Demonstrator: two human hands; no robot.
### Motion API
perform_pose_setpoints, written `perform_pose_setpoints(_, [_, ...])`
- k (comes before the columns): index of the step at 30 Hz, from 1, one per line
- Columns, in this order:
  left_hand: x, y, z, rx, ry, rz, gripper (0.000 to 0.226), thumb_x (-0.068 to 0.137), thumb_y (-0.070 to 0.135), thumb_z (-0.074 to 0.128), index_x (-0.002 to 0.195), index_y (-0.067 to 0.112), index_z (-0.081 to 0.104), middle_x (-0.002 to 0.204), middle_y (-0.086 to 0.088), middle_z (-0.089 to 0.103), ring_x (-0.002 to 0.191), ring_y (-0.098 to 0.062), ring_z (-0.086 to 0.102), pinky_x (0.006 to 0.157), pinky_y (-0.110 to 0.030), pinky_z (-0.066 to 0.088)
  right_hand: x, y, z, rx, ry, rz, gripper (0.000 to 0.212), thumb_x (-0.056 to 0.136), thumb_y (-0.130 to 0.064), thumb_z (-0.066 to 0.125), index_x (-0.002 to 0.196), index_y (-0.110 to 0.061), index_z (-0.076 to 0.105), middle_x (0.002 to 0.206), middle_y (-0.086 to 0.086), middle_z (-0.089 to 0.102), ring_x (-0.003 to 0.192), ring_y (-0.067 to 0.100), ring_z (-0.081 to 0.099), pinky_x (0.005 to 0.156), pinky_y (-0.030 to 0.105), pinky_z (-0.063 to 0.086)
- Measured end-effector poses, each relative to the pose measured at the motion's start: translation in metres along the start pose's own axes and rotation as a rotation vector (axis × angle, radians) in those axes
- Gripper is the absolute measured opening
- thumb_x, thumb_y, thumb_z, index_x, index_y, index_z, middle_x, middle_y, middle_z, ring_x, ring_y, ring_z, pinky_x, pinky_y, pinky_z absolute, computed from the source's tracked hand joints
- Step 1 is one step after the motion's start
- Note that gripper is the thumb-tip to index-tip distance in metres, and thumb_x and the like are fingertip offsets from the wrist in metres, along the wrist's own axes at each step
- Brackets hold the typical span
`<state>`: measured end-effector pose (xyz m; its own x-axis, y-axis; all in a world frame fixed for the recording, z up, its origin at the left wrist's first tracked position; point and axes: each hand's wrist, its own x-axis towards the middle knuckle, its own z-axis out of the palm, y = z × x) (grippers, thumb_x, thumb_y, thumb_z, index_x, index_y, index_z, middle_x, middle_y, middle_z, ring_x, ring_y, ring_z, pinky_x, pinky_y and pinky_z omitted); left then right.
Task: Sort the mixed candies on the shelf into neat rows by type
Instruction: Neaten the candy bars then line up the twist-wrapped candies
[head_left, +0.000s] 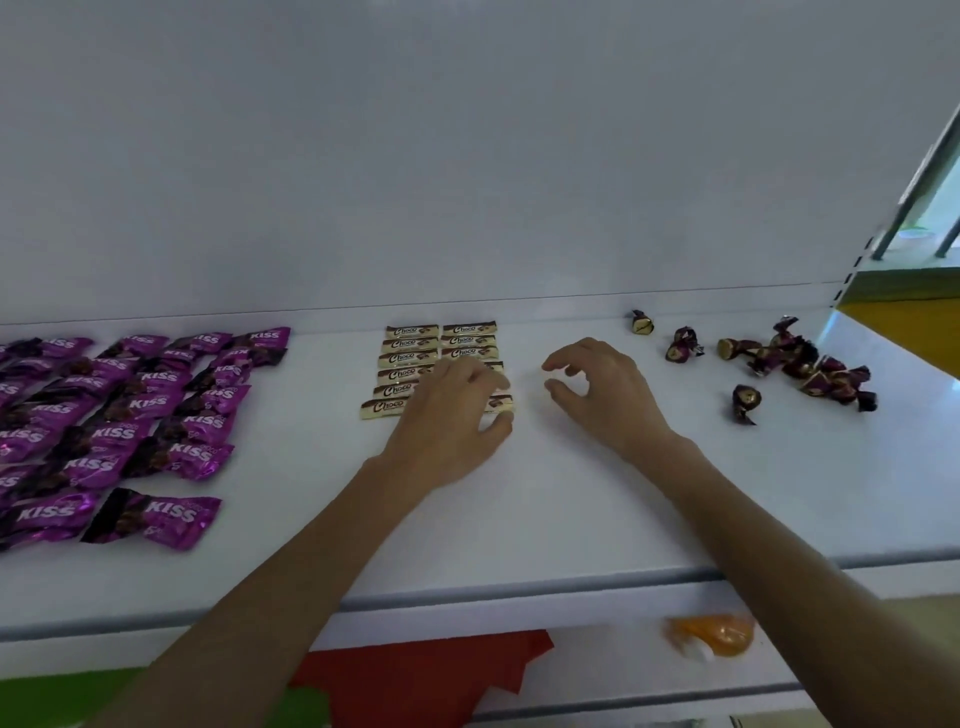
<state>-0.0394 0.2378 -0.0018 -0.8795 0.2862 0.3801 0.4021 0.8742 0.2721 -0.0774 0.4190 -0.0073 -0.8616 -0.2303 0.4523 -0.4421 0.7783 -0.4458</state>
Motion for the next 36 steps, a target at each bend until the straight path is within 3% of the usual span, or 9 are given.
perform_pose_setpoints(9, [0.060, 0.082, 0.048, -0.138, -0.067, 0.034, 0.041, 0.089, 0.035, 0.053, 0.128, 0.020, 0.048, 0.129, 0.001, 0.046, 0.120, -0.016, 0.038, 0.099, -0.027, 0.031, -0.008, 0.086, -0.064, -0.042, 0.128, 0.063, 0.019, 0.082, -0.011, 0.062, 0.100, -0.010, 0.066, 0.095, 0.006, 0.064, 0.090, 0.021, 0.057, 0.078, 0.034, 0.048])
perform_pose_setpoints(14, [0.111, 0.124, 0.088, -0.353, -0.152, -0.149, 0.050, 0.088, 0.036, 0.057, 0.132, 0.019, 0.042, 0.135, -0.003, 0.042, 0.124, -0.019, 0.040, 0.100, -0.027, 0.033, -0.005, 0.152, -0.113, -0.031, 0.158, 0.120, 0.020, 0.082, -0.009, 0.059, 0.101, -0.009, 0.065, 0.104, 0.008, 0.060, 0.095, 0.022, 0.055, 0.080, 0.027, 0.040])
perform_pose_setpoints(17, [0.141, 0.134, 0.110, -0.451, -0.078, -0.269, 0.050, 0.087, 0.034, 0.060, 0.131, 0.019, 0.044, 0.132, -0.004, 0.045, 0.122, -0.018, 0.045, 0.100, -0.025, 0.034, -0.002, 0.201, -0.138, -0.022, 0.159, 0.219, 0.022, 0.084, -0.013, 0.059, 0.106, -0.011, 0.063, 0.109, 0.008, 0.058, 0.091, 0.019, 0.054, 0.078, 0.024, 0.038])
perform_pose_setpoints(20, [0.165, 0.140, 0.128, -0.394, 0.012, -0.325, 0.052, 0.085, 0.033, 0.061, 0.130, 0.016, 0.044, 0.130, -0.007, 0.044, 0.121, -0.019, 0.043, 0.096, -0.021, 0.031, 0.000, 0.239, -0.149, -0.044, 0.061, 0.324, 0.036, 0.087, -0.027, 0.059, 0.121, -0.016, 0.054, 0.121, 0.008, 0.053, 0.092, 0.017, 0.053, 0.080, 0.027, 0.041])
perform_pose_setpoints(23, [0.181, 0.144, 0.139, -0.349, -0.013, -0.401, 0.061, 0.085, 0.042, 0.058, 0.138, 0.020, 0.036, 0.140, -0.007, 0.038, 0.127, -0.024, 0.037, 0.106, -0.033, 0.031, 0.006, 0.262, -0.150, -0.002, -0.097, 0.347, 0.043, 0.088, -0.036, 0.057, 0.128, -0.022, 0.049, 0.122, 0.005, 0.054, 0.097, 0.021, 0.057, 0.089, 0.035, 0.046])
perform_pose_setpoints(26, [0.188, 0.148, 0.145, -0.200, -0.089, -0.406, 0.048, 0.082, 0.049, 0.052, 0.122, 0.023, 0.051, 0.134, -0.006, 0.049, 0.119, -0.026, 0.045, 0.100, -0.039, 0.037, 0.016, 0.267, -0.150, 0.068, -0.187, 0.285, 0.035, 0.089, -0.033, 0.054, 0.124, -0.025, 0.055, 0.112, -0.001, 0.062, 0.095, 0.018, 0.056, 0.088, 0.034, 0.046])
perform_pose_setpoints(32, [0.174, 0.173, 0.146, -0.417, 0.041, -0.359, 0.021, 0.086, 0.034, 0.059, 0.100, 0.018, 0.064, 0.106, 0.008, 0.057, 0.097, -0.005, 0.051, 0.076, -0.006, 0.034, 0.029, 0.256, -0.141, 0.178, -0.317, 0.108, 0.014, 0.085, -0.018, 0.056, 0.094, -0.024, 0.065, 0.081, -0.013, 0.060, 0.079, 0.006, 0.055, 0.064, 0.010, 0.036])
perform_pose_setpoints(36, [0.174, 0.174, 0.144, -0.460, 0.174, -0.371, 0.005, 0.082, 0.015, 0.066, 0.085, 0.013, 0.063, 0.094, 0.002, 0.061, 0.082, -0.006, 0.058, 0.068, -0.004, 0.043, 0.038, 0.254, -0.146, 0.199, -0.469, 0.060, 0.007, 0.083, -0.023, 0.060, 0.086, -0.027, 0.065, 0.083, -0.018, 0.060, 0.081, 0.005, 0.057, 0.065, 0.011, 0.038])
